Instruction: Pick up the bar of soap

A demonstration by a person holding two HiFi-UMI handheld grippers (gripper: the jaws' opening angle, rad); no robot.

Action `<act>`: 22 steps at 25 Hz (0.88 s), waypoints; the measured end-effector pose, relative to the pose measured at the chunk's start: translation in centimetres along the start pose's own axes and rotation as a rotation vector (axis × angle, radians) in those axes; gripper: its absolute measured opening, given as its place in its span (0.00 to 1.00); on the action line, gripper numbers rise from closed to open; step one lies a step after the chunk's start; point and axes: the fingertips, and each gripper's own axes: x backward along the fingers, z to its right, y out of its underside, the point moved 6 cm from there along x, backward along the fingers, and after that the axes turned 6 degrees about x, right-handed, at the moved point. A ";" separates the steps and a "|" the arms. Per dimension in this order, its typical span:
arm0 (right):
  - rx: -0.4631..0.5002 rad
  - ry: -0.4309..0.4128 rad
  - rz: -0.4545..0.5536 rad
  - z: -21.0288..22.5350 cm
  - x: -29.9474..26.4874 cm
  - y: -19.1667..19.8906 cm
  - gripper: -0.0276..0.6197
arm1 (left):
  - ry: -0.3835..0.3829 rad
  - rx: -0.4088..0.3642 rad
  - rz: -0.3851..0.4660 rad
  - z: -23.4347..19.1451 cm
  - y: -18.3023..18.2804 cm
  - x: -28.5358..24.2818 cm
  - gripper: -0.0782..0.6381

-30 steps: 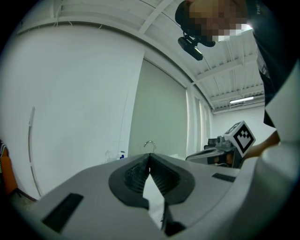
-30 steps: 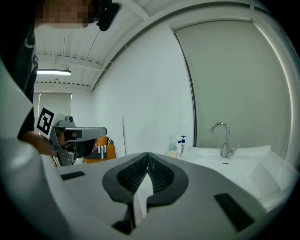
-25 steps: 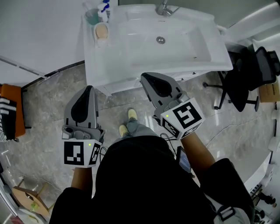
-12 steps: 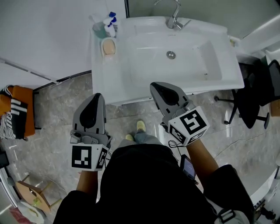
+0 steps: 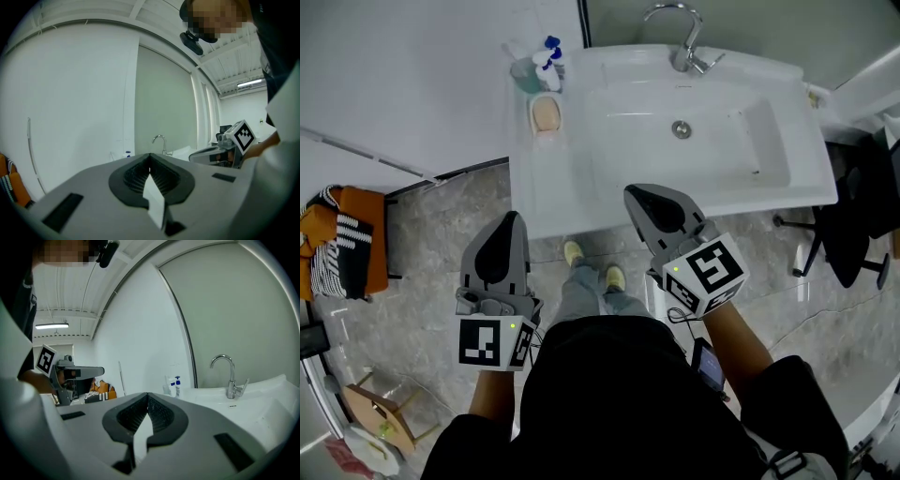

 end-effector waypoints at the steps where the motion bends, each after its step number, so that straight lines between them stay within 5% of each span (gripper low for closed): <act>1: 0.001 0.001 0.000 0.1 -0.4 -0.1 0.05 | 0.002 0.003 -0.001 -0.3 0.0 -0.4 0.12; 14: 0.048 0.048 -0.036 1.2 -7.7 -2.6 0.05 | -0.008 0.055 -0.071 -7.9 1.5 -8.3 0.12; 22: 0.070 0.075 -0.076 1.6 -12.7 -3.8 0.05 | 0.003 0.153 -0.138 -12.0 3.7 -13.7 0.13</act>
